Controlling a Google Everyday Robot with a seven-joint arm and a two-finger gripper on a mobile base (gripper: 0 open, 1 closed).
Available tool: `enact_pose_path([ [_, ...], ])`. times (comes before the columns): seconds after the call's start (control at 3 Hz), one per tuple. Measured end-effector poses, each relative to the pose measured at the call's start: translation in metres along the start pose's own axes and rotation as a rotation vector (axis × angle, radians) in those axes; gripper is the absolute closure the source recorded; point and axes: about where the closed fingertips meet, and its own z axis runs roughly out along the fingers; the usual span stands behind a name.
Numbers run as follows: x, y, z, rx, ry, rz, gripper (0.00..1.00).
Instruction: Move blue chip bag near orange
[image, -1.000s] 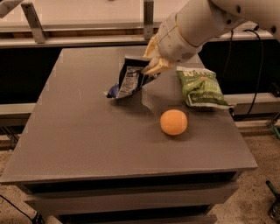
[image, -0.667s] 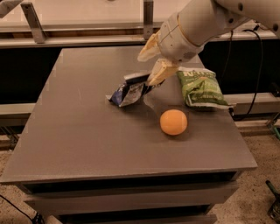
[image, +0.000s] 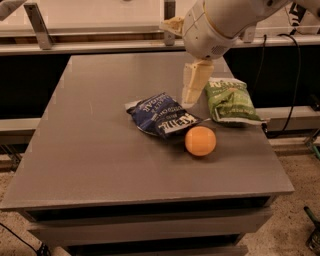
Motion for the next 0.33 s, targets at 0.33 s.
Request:
enact_pose_path([
  [0.33, -0.0001, -0.0002, 0.0000, 0.000, 0.002, 0.002, 0.00],
])
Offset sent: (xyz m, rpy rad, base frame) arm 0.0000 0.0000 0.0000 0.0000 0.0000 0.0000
